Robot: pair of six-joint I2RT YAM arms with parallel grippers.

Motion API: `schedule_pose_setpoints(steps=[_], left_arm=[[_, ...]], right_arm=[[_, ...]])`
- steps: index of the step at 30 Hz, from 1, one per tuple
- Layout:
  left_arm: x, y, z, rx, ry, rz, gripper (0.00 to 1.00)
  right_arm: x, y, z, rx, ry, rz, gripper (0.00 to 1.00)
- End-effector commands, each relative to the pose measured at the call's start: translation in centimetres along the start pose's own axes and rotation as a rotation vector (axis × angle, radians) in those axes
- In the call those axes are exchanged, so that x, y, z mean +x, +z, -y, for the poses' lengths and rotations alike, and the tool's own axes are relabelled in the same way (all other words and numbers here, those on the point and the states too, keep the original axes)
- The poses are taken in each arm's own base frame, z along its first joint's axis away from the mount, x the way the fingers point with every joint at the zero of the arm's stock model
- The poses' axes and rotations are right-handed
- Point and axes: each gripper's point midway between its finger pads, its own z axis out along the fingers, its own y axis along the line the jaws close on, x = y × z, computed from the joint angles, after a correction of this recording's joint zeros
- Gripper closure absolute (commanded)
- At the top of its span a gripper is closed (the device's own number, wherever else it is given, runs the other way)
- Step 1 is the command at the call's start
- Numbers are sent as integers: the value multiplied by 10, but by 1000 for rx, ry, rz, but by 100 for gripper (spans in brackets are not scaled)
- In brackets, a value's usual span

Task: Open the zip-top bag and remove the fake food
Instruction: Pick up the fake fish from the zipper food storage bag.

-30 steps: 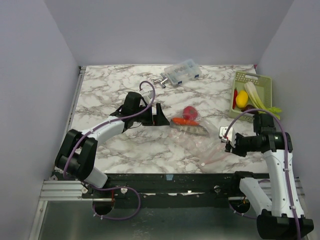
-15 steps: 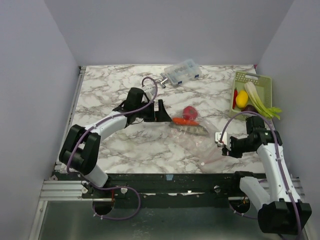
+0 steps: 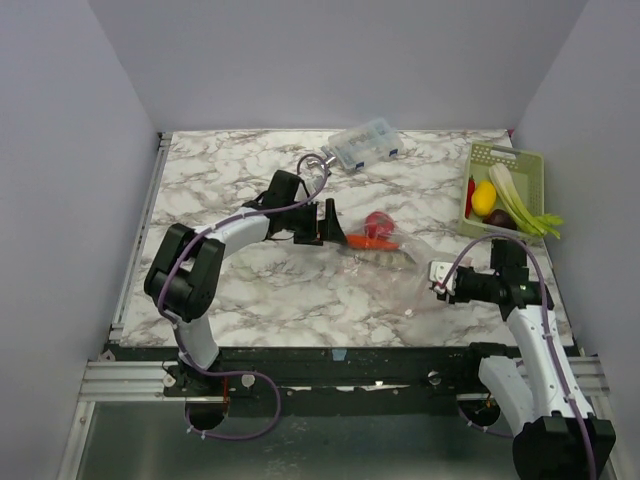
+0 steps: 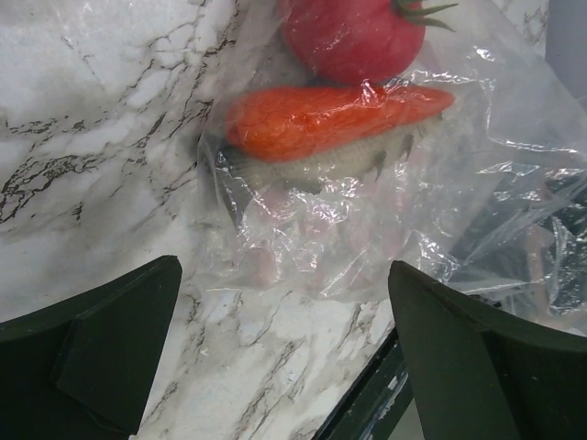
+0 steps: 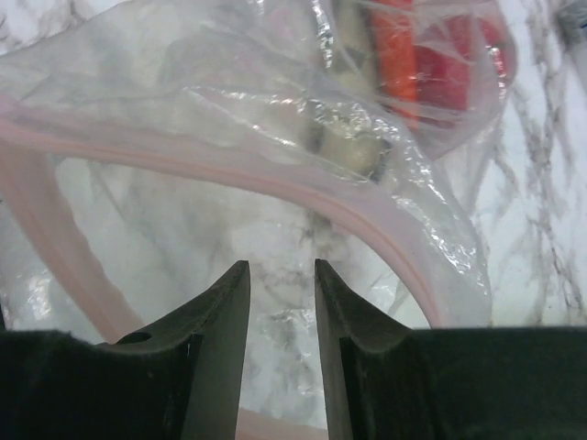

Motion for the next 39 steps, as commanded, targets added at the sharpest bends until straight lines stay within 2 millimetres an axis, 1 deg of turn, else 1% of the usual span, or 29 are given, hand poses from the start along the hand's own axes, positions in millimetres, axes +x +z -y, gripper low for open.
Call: schedule_pose_setpoints(steps=[1,3,6,10,12,15,16,18,21,23,28,29,31,39], left_arm=[[8,6,1,12,3,-70,2],[9,7,0,5,0,-79,1],[11,9,0,0,-3,-90,2],[13,12,0,-8,-7,-102,2],[14,14,1,-13,-7,-108,2],[14,18,2,-20,-6,-119,1],[13,19,2,-21,-6,-121,2],[13,23,4,-29,-5,-127,1],[11,28,7,-37,-5,-137,1],[9,31,9,-44,-3,-142,2],[5,36,10,-73,-6,-157,1],[4,38,10,-76,-9,-160,2],[4,41,8,-83,-17,-171,7],[4,51,7,-100,-28,-197,20]], right_arm=[[-28,7,32,75,53,157,61],[-32,9,38,53,108,176,61],[-25,14,46,-2,191,147,61],[-14,25,43,-84,232,115,62],[-11,32,43,-79,218,106,61],[-10,39,54,-19,204,111,56],[-14,44,56,-17,192,128,53],[-18,49,59,-17,177,155,50],[-18,59,60,-36,118,191,45],[-14,67,63,-36,82,193,41],[1,86,68,-62,2,160,40],[4,90,68,-69,-4,155,40],[7,95,70,-77,-16,153,40],[11,114,79,-85,-34,140,39]])
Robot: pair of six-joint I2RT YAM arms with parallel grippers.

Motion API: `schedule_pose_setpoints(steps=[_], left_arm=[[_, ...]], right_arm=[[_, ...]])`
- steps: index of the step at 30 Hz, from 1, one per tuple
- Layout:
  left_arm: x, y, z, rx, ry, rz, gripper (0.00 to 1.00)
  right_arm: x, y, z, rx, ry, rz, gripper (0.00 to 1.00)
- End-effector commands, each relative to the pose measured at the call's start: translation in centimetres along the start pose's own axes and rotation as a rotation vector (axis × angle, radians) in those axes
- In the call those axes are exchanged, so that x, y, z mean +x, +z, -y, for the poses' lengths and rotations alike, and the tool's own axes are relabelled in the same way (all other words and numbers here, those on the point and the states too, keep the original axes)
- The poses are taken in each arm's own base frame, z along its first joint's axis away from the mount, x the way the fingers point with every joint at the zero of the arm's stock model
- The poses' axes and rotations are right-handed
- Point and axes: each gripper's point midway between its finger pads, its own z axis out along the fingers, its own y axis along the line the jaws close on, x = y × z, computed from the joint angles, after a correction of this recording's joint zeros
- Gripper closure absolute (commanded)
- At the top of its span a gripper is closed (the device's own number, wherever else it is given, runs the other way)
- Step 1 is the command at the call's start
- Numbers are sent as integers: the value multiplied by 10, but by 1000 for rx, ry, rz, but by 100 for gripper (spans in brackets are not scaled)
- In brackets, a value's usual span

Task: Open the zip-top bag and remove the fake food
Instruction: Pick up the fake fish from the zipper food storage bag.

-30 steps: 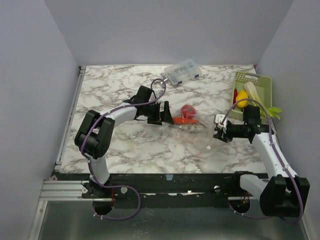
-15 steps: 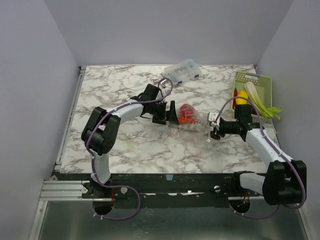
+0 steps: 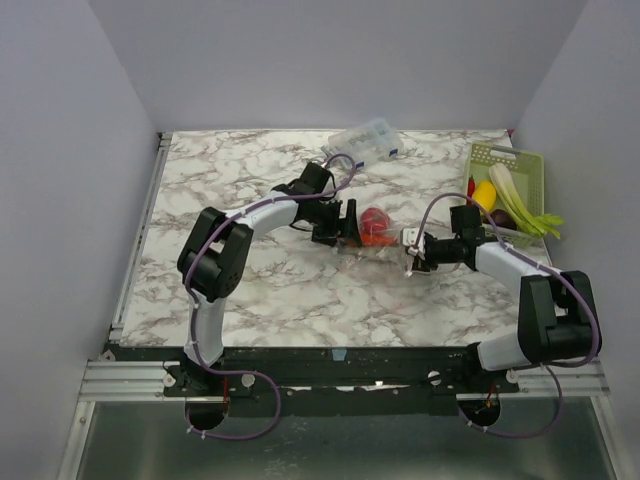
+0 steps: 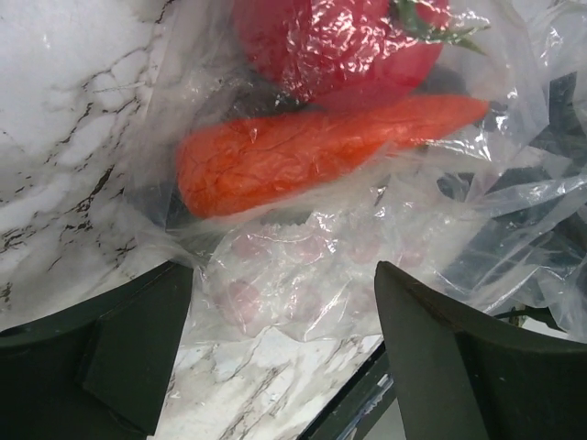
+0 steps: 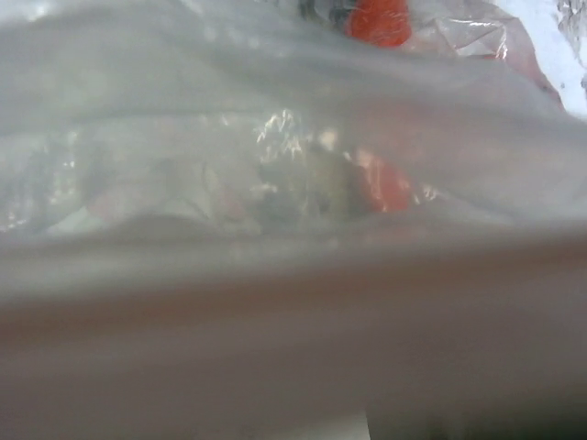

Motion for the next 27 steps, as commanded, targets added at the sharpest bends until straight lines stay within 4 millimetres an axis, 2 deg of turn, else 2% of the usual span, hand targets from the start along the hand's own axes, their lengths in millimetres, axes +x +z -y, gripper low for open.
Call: schedule_pose_setpoints(steps=[1,7,16,20,22,27], left_arm=[[1,8,-1,-30,-4,-24,20],[2,12,1,-22,-1,-41,28],[5,15,-1,-21,7,-51,31],[6,14,-1,-15,6,-50,31],[5,12,-1,-17,9,-42,29],[4,0,2,-14,25,7,22]], right_arm=[[-1,10,23,33,-75,-15,39],[5,26,30,44,-73,-65,34],[34,37,47,80,33,-181,32],[40,42,44,57,62,-205,34],[39,43,42,41,75,-210,39],[22,31,36,15,69,-197,66]])
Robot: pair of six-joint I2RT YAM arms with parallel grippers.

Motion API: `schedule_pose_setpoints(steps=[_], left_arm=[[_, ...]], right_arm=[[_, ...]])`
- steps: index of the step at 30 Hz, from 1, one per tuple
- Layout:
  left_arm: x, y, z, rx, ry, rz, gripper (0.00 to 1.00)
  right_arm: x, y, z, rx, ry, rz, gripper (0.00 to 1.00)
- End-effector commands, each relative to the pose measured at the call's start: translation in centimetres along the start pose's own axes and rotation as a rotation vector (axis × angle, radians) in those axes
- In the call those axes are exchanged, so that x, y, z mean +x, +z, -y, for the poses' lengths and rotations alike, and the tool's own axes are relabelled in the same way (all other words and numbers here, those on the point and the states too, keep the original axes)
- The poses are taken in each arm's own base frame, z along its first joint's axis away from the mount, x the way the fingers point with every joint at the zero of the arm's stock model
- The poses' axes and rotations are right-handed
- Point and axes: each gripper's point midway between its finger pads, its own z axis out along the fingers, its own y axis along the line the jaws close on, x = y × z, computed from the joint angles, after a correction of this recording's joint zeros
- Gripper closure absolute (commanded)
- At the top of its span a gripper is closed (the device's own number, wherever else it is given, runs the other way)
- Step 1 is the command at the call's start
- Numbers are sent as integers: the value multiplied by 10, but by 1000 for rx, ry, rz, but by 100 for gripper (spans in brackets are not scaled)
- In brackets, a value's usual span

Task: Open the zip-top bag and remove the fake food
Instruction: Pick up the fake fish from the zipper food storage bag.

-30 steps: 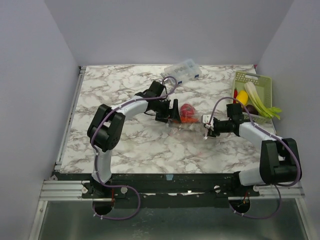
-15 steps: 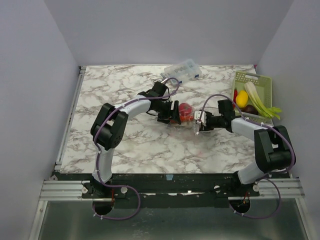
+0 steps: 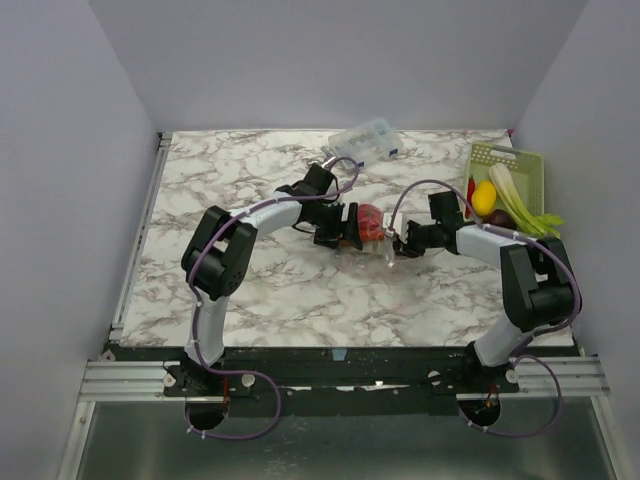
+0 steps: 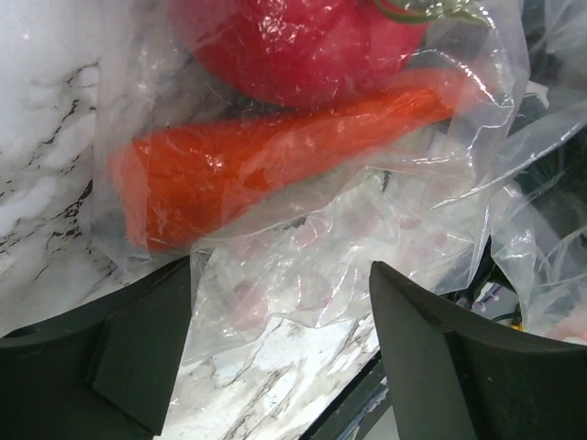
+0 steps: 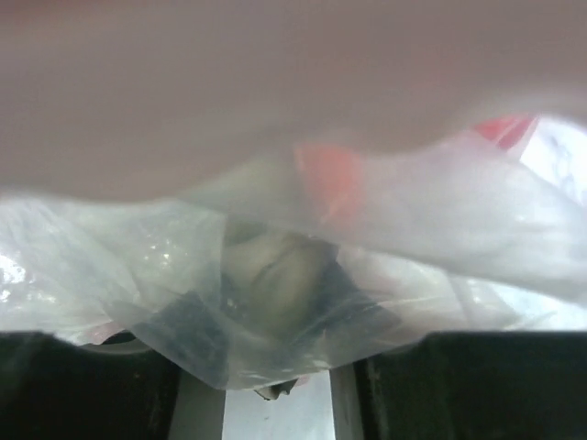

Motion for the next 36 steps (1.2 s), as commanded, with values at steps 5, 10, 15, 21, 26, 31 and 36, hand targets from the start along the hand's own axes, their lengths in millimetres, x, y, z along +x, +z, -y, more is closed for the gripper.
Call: schedule_pose_setpoints(steps=[5,10,15,21,26,31,36], left_arm=[[-6,-34,2,-11,37,147,11],[-1,-57,-2,-33,62,239,6],[16,-68,-3,-35,68,261,6],[34,-61,-23,-77,35,245,6],[40,-61,-33,-110,20,264,6],[41,-65,-33,-103,22,298,6],[43,-61,-18,4,21,294,2]], right_arm=[[-26,-39,-18,-43,-12,-24,73],[-36,-61,-30,-48,0,-41,76],[-36,-79,-47,-60,-6,-76,76],[-38,-102,-57,-28,-4,-122,76],[-32,-121,-65,-2,-12,-199,76],[-26,-134,-78,-2,-8,-244,75],[-33,-131,-90,-26,21,-189,75]])
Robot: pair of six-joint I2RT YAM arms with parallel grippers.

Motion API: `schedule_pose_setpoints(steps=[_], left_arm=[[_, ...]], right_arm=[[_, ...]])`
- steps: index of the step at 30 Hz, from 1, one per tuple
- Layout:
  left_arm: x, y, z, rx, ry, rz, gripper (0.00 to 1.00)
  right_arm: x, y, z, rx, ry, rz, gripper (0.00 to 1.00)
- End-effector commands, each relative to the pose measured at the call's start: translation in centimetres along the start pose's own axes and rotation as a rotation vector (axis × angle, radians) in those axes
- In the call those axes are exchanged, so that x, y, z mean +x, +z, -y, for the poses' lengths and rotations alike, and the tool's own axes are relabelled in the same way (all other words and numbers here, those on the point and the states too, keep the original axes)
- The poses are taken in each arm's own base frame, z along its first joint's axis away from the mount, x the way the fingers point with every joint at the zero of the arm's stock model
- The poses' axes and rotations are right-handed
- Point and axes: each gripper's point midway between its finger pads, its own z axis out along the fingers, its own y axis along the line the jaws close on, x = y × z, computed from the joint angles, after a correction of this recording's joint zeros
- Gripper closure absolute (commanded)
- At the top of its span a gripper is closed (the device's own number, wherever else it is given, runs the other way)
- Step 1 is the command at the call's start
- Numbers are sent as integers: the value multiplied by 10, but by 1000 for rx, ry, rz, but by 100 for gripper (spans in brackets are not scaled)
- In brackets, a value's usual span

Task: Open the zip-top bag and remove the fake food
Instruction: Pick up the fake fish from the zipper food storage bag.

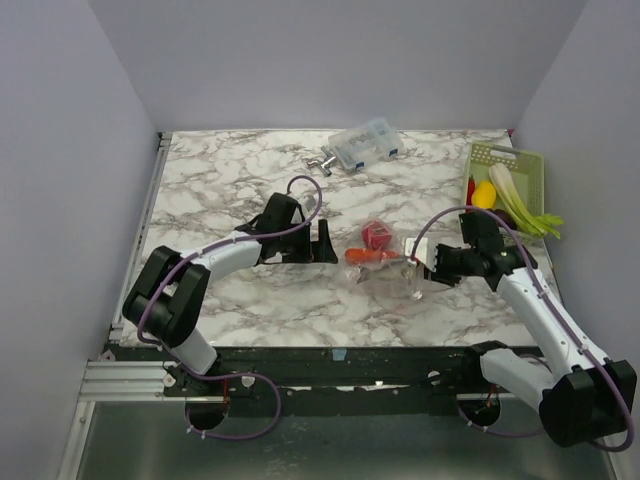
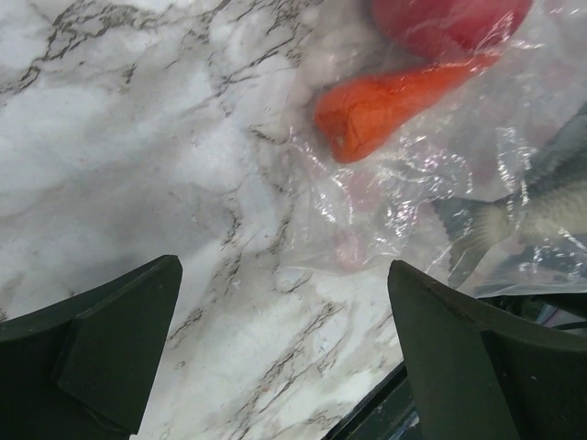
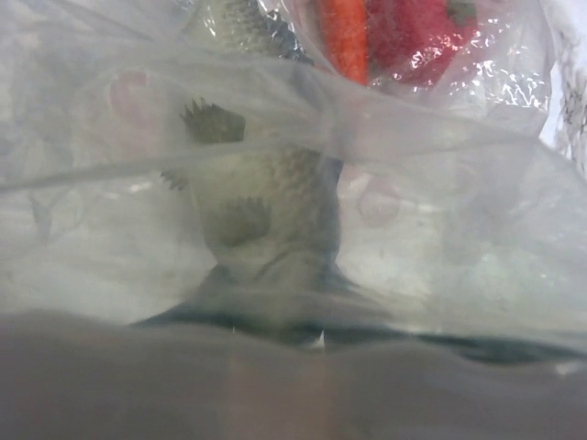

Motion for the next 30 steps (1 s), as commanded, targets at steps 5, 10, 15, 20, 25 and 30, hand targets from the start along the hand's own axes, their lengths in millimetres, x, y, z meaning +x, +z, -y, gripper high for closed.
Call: schedule_pose_setpoints(steps=[5,10,15,20,25,30], left_arm=[[-2,4,26,166,-24,22,1],[-2,14,20,141,-28,-11,1],[-6,25,19,144,-31,-48,8],[-5,31,23,175,-38,-72,33],[0,31,23,190,-32,-88,63],[1,28,21,185,-12,-80,92]], right_arm=[[-11,0,-24,-42,63,78,75],[-17,-1,-22,-36,79,101,75],[-17,-1,-23,-36,89,107,75],[-17,0,-22,-31,99,109,75],[-20,-2,-19,-22,113,116,75],[-26,-5,-19,-13,125,136,75]])
